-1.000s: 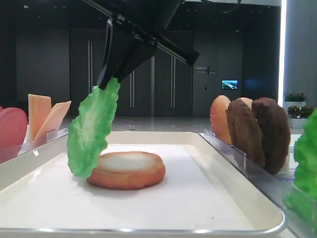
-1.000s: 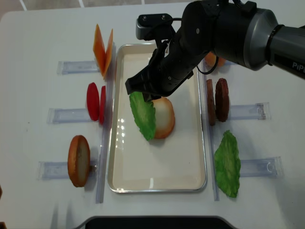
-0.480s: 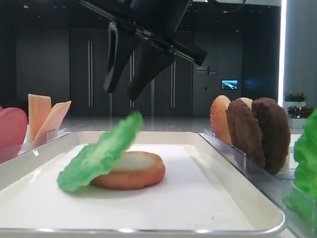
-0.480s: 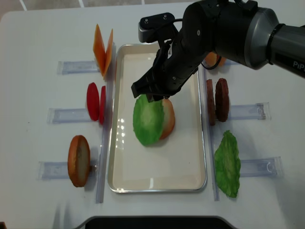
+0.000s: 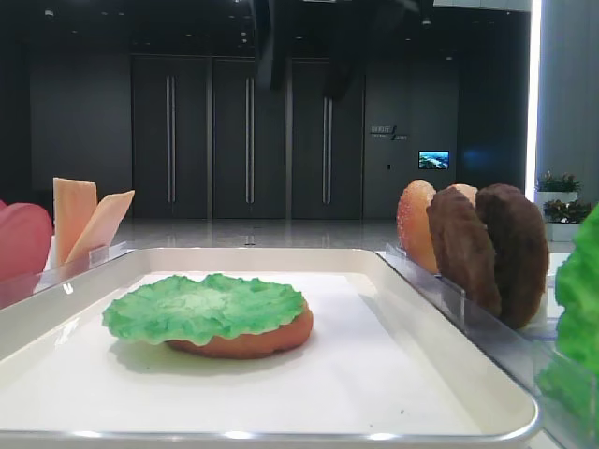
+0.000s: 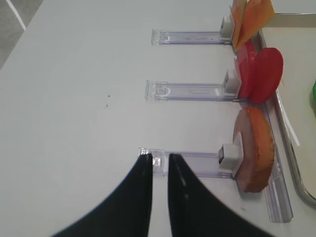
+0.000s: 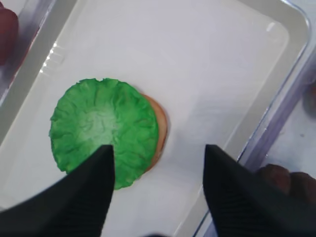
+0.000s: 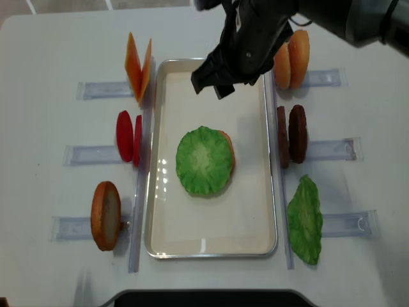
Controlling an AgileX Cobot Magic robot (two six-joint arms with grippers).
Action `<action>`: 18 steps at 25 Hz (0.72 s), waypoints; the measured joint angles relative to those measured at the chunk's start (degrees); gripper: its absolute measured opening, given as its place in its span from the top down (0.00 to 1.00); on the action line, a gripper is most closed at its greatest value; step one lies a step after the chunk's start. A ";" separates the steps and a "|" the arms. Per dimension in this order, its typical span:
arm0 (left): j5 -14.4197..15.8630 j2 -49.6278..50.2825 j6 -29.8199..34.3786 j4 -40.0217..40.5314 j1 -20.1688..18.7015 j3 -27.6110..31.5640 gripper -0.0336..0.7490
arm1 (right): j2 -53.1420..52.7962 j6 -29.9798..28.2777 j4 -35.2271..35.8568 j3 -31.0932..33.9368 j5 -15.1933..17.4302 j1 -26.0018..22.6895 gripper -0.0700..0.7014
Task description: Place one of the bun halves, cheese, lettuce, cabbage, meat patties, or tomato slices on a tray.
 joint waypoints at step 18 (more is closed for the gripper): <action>0.00 0.00 0.00 0.00 0.00 0.00 0.89 | -1.41 -7.48 -3.52 -3.12 6.13 -43.57 0.43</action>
